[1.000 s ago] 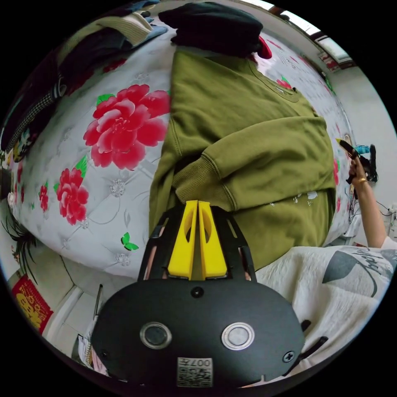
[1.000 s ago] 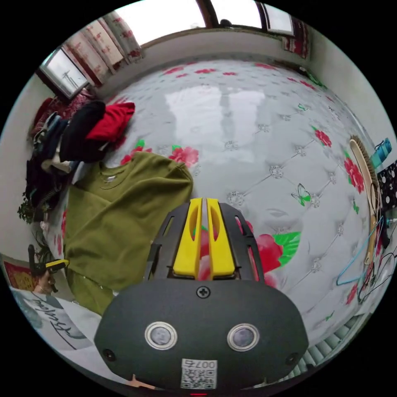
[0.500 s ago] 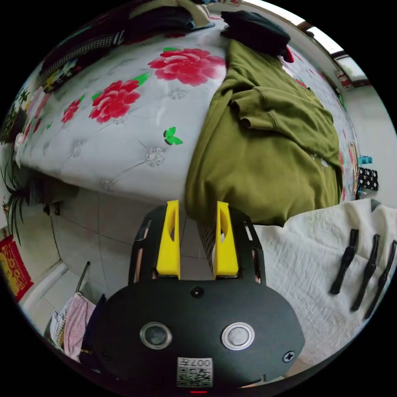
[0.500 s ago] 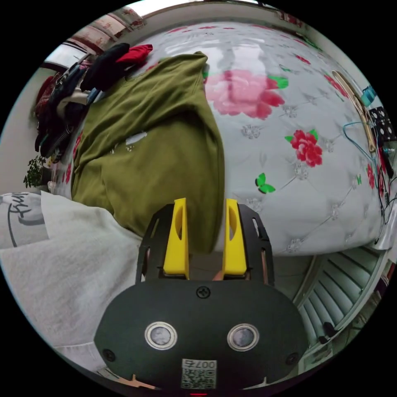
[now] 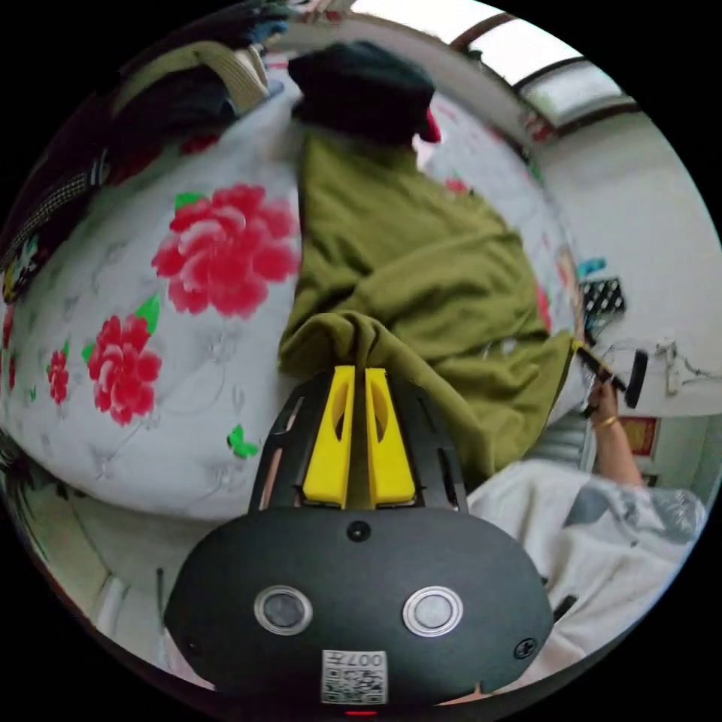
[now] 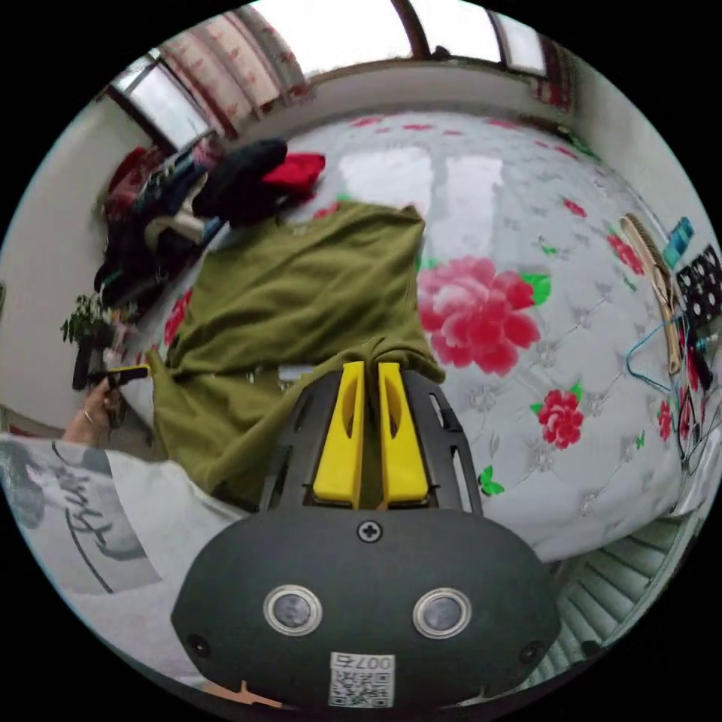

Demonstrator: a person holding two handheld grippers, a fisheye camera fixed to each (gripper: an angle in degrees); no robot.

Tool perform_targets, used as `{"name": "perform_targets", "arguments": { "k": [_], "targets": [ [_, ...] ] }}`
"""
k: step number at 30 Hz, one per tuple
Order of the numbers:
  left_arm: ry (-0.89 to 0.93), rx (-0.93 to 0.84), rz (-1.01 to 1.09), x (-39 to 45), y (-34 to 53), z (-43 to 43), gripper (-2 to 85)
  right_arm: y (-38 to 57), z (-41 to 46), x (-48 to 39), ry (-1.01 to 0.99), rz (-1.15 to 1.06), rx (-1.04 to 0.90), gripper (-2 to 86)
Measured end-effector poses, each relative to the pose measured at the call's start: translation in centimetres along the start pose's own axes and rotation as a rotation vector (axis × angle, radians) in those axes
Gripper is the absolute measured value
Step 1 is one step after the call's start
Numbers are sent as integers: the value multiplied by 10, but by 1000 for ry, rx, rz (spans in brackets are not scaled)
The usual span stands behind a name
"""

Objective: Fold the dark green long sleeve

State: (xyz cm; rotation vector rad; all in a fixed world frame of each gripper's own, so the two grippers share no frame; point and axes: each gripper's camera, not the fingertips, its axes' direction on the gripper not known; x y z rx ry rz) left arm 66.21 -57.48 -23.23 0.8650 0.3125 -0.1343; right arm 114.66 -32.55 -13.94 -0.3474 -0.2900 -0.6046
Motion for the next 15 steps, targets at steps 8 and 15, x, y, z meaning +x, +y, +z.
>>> {"name": "perform_targets", "arguments": {
  "k": [8, 15],
  "targets": [
    [-164, -31, 50, -21, 28, -14, 112, 10, -25, 18, 22, 55, -33, 93],
    [-95, -196, 41, -24, 106, 40, 114, 105, 4, 43, -80, 152, -259, 96]
  ]
}}
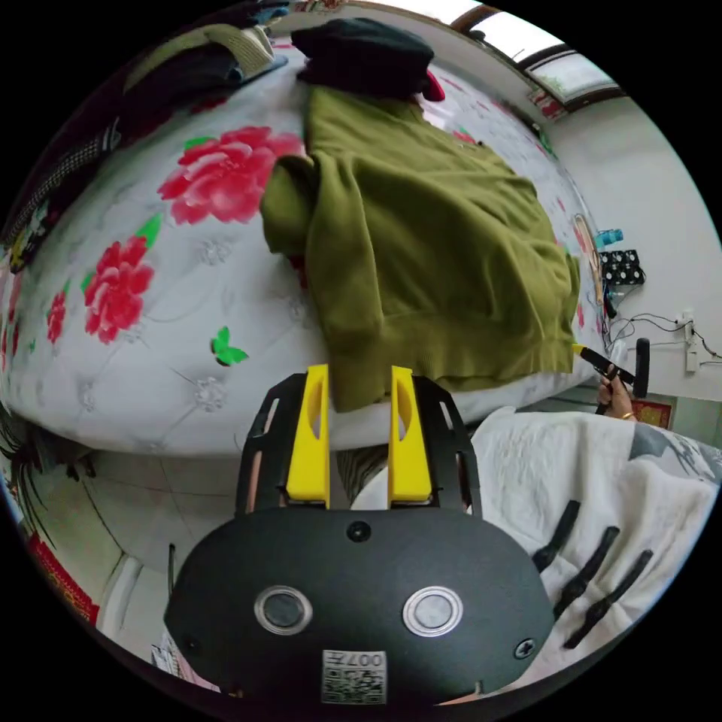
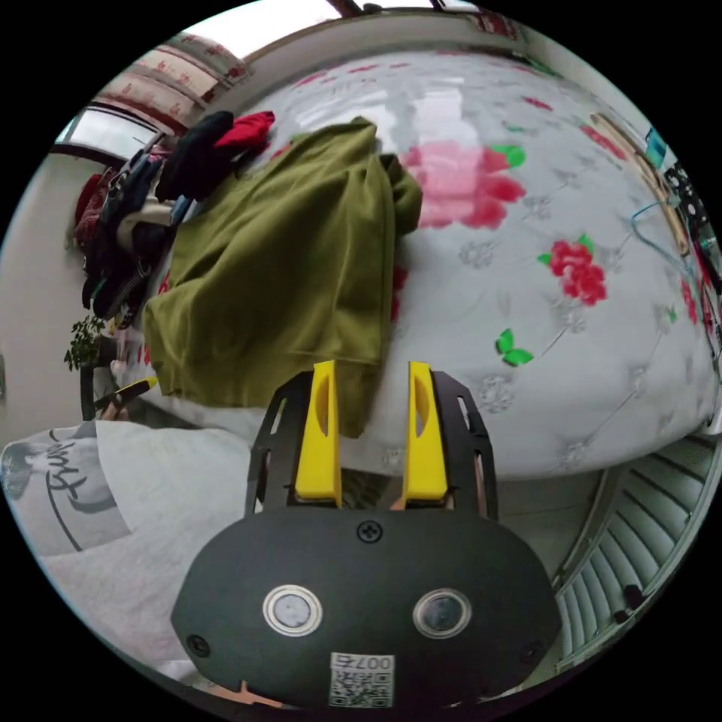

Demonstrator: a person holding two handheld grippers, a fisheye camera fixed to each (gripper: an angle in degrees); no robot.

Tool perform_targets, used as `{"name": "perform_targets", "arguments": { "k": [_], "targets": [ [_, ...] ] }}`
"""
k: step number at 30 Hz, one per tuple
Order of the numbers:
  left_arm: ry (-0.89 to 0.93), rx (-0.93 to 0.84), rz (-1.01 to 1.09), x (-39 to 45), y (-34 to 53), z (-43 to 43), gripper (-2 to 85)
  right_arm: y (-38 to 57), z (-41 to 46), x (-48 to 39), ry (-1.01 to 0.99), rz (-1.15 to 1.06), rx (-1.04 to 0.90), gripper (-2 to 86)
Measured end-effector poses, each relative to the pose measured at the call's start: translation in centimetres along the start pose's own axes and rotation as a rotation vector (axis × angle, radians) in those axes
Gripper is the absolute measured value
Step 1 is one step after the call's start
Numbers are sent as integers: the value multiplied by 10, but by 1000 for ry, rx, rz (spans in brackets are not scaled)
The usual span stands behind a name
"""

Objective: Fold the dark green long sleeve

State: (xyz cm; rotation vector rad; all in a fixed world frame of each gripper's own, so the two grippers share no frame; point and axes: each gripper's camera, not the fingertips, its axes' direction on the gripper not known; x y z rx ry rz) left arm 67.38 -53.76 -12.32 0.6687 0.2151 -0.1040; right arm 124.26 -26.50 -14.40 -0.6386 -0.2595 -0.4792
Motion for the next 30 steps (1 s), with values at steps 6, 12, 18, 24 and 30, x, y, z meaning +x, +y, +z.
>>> {"name": "perform_targets", "arguments": {
  "k": [6, 12, 18, 24, 30],
  "targets": [
    [-104, -102, 169, 11, -15, 6, 28, -7, -6, -14, 7, -119, -75, 31],
    [538, 244, 157, -59, 32, -103, 11, 19, -120, 30, -415, -145, 153, 4],
    [722, 584, 255, -93, 87, -187, 8, 64, -226, 75, -942, -182, 516, 0],
    [687, 588, 212, -113, 32, -181, 15, 8, -239, 62, -910, -200, 479, 2],
    [559, 613, 22, -131, -123, -172, 53, -152, -239, 45, -816, -132, 544, 25]
  ]
}}
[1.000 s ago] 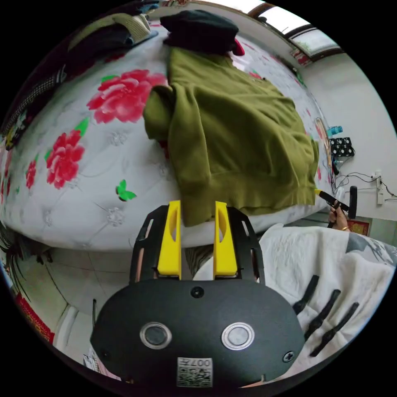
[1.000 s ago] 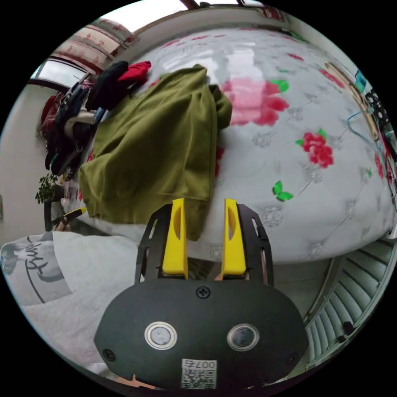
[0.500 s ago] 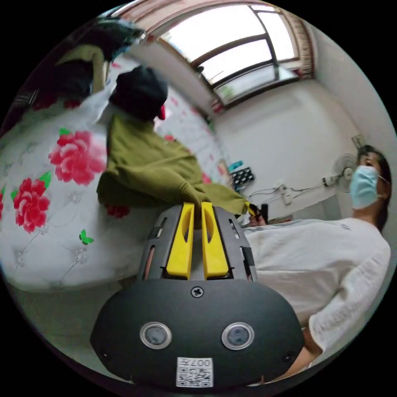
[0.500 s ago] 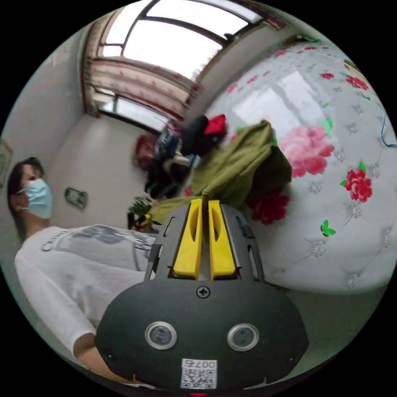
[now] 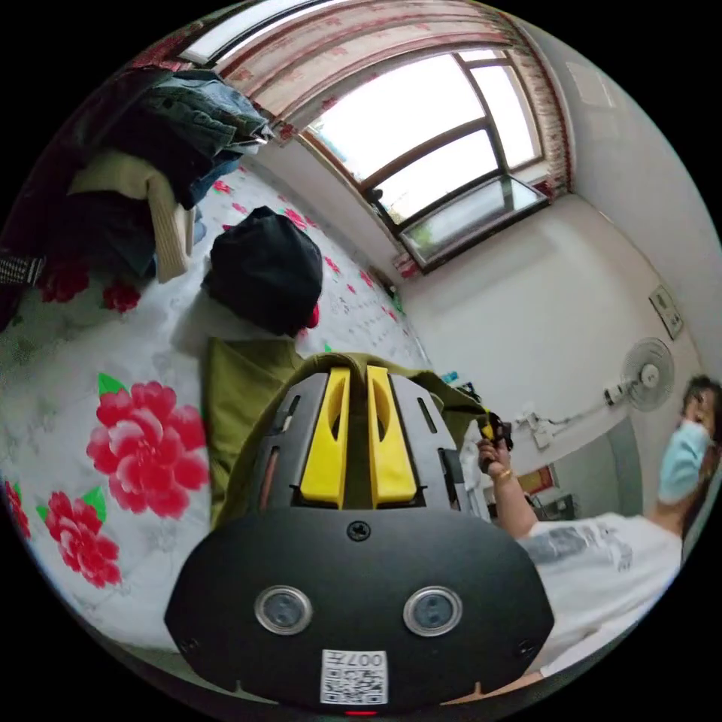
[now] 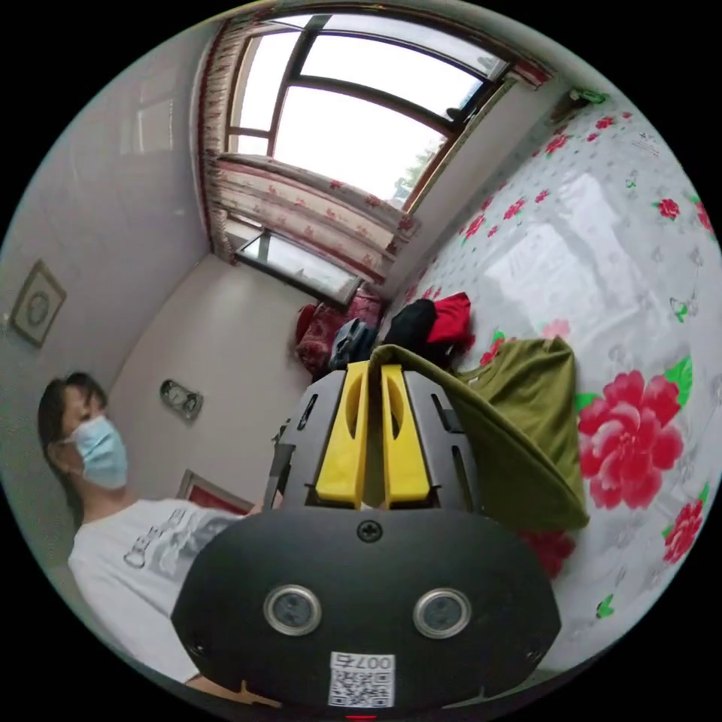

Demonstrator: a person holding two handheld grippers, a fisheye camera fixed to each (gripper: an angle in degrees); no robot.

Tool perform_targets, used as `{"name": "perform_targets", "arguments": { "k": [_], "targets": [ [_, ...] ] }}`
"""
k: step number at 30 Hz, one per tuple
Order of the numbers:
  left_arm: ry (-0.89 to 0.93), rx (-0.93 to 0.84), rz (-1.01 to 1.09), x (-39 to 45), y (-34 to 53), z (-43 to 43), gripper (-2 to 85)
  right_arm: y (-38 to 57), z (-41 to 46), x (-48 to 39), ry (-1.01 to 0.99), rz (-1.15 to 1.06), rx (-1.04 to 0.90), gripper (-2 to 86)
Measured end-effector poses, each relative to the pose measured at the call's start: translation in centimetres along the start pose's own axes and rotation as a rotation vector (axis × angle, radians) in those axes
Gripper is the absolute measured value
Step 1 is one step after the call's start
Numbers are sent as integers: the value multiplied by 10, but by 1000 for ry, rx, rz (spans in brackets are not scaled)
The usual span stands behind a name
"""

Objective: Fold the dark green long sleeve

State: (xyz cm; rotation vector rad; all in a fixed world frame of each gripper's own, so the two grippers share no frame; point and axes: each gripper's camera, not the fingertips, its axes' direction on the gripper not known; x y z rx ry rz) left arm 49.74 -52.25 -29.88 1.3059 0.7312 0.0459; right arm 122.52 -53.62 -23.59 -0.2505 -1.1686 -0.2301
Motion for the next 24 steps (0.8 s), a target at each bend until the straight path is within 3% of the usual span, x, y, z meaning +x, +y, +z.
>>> {"name": "perform_targets", "arguments": {
  "k": [5, 14, 17, 20, 24],
  "targets": [
    [-332, -12, -147, -44, -18, 50, 79, -46, 66, 75, 340, 134, 4, 67],
    [-524, -190, -155, -80, 110, 40, 86, 79, 38, 159, 738, 310, -16, 118],
    [-514, -157, -251, -91, 136, 23, 87, 104, 27, 187, 709, 435, -25, 127],
    [-496, -203, -314, -107, 150, 30, 87, 117, 43, 227, 538, 537, -65, 130],
    [-446, -179, -401, -125, 163, 35, 83, 116, 62, 248, 543, 600, 86, 113]
  ]
}}
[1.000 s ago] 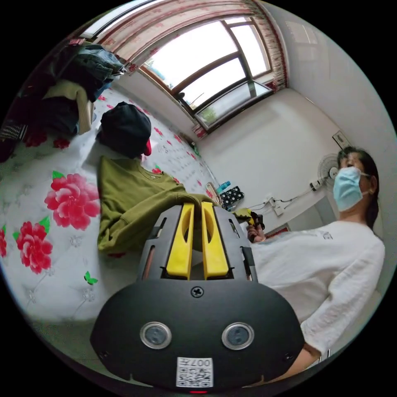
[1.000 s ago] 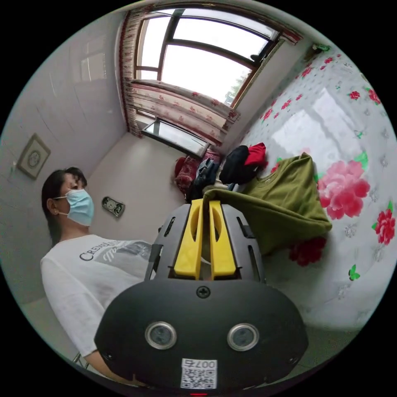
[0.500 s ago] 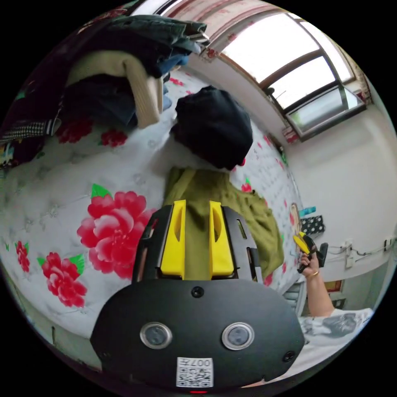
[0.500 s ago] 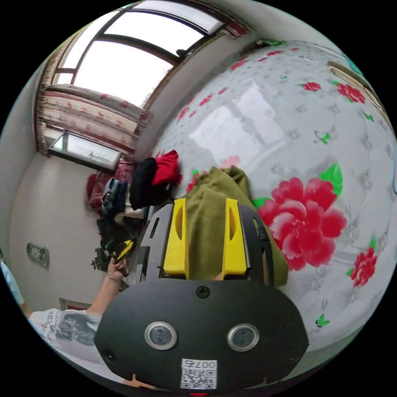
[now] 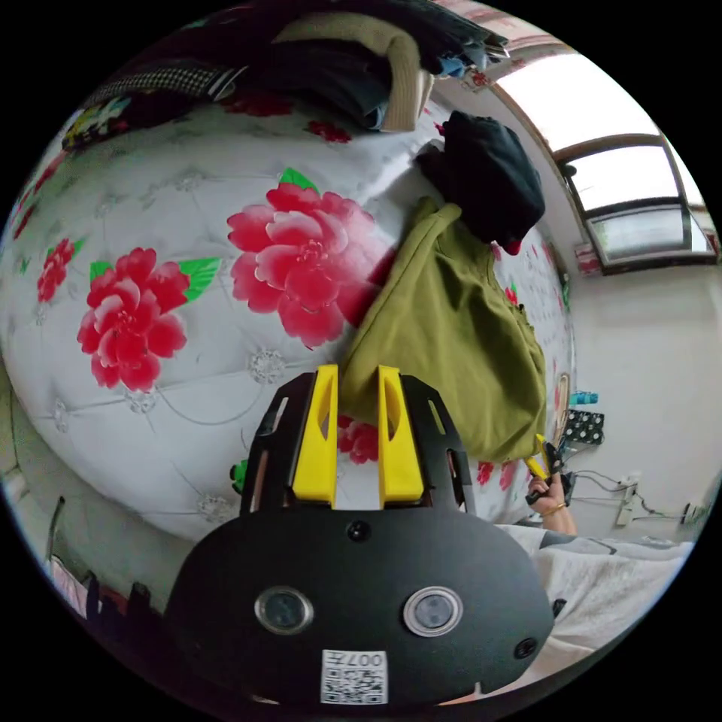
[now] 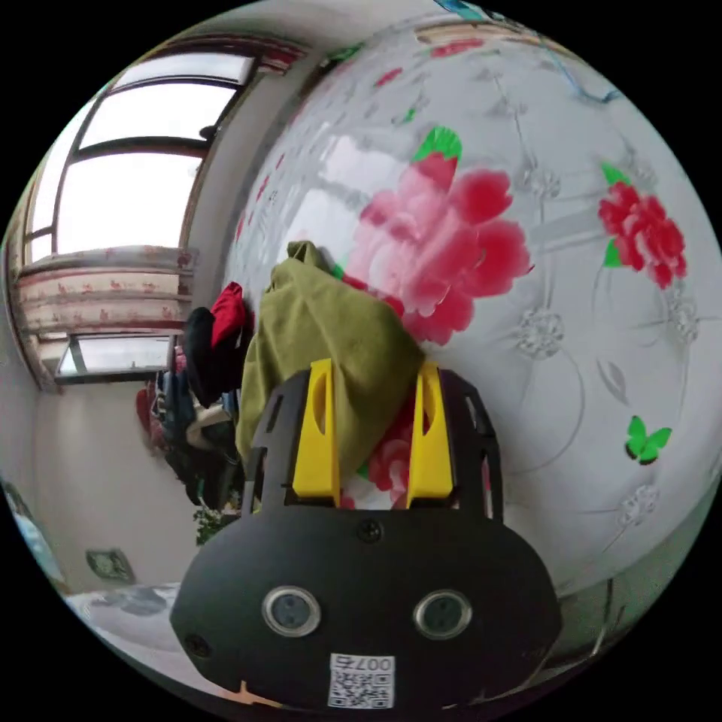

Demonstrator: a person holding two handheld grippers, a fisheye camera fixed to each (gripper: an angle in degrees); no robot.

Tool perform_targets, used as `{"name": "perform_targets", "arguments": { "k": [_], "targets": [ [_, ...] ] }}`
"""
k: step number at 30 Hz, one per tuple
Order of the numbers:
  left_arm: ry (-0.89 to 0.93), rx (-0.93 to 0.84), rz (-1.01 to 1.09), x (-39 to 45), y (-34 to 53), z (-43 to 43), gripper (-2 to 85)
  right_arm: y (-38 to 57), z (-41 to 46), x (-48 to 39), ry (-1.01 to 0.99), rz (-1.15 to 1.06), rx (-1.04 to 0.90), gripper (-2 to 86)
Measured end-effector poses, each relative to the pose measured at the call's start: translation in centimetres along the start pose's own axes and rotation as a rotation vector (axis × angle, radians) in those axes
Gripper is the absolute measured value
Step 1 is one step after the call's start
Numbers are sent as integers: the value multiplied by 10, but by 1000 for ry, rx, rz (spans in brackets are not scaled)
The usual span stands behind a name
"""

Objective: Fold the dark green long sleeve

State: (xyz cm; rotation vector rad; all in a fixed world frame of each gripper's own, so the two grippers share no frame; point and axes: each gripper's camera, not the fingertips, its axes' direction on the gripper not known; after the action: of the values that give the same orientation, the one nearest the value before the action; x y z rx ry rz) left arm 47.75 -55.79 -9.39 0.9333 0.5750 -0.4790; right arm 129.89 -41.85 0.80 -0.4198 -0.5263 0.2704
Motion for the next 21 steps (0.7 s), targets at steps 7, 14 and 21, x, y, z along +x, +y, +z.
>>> {"name": "perform_targets", "arguments": {
  "k": [7, 14, 21],
  "targets": [
    [62, 58, -24, -21, 13, -19, 84, 14, 29, -177, -164, -597, -118, 90],
    [137, 78, -57, -54, 39, -22, 95, 207, 141, -330, -259, -1344, -521, 77],
    [281, 41, -62, -81, 55, -8, 123, 263, 261, -291, -182, -1271, -810, 96]
  ]
}}
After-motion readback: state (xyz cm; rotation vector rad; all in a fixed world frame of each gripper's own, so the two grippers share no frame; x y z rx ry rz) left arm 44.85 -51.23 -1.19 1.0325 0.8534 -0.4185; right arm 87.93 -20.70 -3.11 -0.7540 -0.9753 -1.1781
